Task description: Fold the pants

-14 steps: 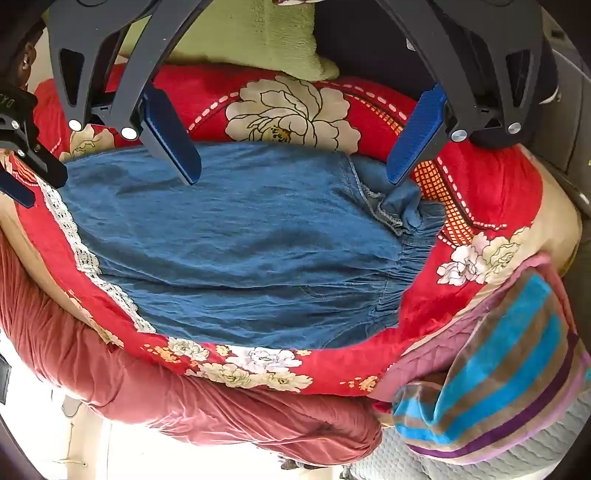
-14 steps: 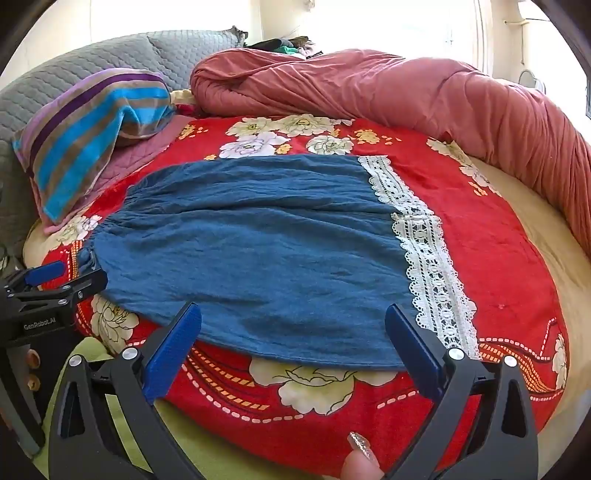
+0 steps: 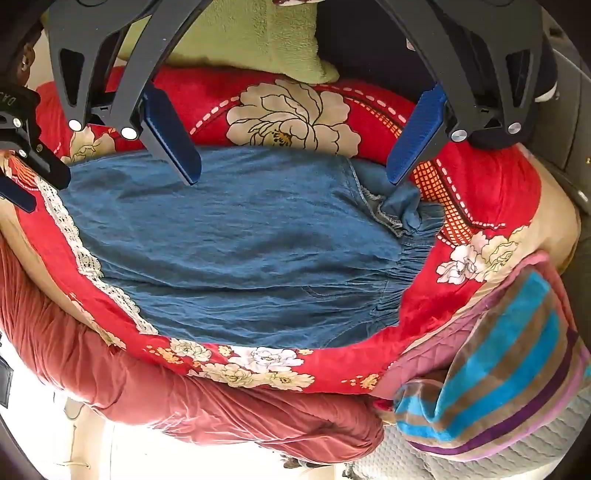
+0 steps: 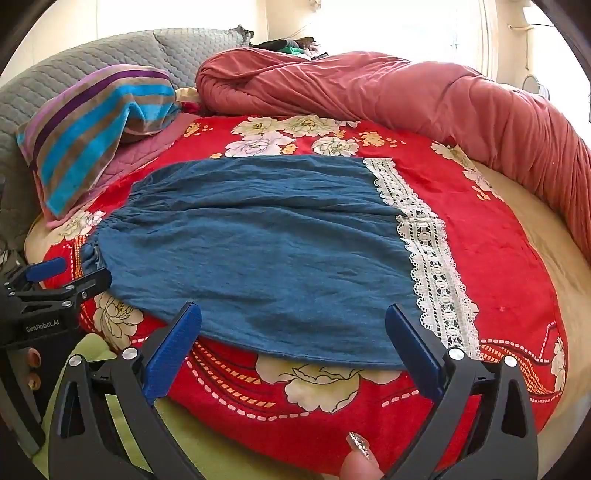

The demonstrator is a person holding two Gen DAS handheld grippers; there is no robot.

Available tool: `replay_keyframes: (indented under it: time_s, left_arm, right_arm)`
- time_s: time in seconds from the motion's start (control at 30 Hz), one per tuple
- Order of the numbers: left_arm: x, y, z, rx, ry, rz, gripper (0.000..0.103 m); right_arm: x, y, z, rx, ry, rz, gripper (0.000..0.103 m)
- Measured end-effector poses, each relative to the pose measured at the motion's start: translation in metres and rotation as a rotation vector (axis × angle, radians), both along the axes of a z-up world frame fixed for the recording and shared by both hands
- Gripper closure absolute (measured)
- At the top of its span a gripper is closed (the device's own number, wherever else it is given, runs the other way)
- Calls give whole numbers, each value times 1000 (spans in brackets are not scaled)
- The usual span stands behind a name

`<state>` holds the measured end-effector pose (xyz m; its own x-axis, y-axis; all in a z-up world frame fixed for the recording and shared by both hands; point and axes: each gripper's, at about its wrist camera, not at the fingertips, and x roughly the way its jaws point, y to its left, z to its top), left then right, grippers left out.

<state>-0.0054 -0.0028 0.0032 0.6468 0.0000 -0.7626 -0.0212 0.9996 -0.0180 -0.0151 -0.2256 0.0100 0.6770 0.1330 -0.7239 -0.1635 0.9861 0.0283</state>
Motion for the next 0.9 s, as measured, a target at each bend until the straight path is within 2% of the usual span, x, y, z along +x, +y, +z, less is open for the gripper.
replay_keyframes:
  time_s: [0.9]
  left_arm:
    - [-1, -2, 0, 7, 10, -4, 8]
  right_arm:
    - [3, 5, -5, -4, 16, 4, 4]
